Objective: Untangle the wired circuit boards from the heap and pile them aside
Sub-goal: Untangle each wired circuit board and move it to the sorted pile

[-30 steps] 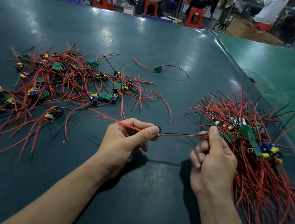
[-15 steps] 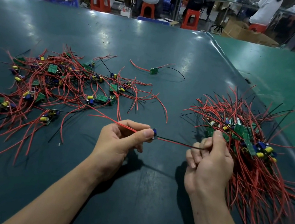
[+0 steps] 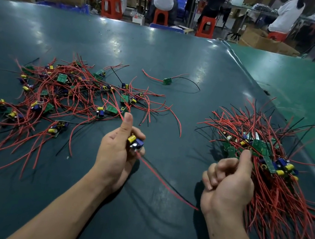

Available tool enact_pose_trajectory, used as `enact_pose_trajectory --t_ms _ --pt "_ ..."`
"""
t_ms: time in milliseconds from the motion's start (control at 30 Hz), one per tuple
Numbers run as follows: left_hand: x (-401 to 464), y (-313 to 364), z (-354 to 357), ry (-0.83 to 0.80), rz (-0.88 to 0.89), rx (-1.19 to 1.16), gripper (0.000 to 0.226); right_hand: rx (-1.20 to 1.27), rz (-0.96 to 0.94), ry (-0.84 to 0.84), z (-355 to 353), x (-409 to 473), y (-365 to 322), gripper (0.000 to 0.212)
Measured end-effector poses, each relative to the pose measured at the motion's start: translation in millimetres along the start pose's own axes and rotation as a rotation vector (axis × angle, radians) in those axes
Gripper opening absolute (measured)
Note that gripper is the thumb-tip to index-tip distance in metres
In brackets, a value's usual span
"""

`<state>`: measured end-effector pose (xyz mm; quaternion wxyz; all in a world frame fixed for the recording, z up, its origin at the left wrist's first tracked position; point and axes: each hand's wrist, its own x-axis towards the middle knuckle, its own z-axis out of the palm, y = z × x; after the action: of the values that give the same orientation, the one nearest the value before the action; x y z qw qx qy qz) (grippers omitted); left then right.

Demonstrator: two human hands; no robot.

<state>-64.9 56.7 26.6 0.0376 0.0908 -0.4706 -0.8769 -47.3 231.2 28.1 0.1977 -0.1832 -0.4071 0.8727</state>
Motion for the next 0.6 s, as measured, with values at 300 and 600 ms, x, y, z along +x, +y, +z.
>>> enact_pose_trajectory --t_ms 300,600 --pt "-7.2 4.1 2.9 -0.222 -0.218 -0.063 0.068 -0.533 0.009 -0.444 5.2 -15.7 23.3 0.035" --pt "-19.3 -10.8 4.1 -0.535 -0.361 0.333 0.035 -0.448 0.123 -0.689 5.9 -20.4 19.6 0.027"
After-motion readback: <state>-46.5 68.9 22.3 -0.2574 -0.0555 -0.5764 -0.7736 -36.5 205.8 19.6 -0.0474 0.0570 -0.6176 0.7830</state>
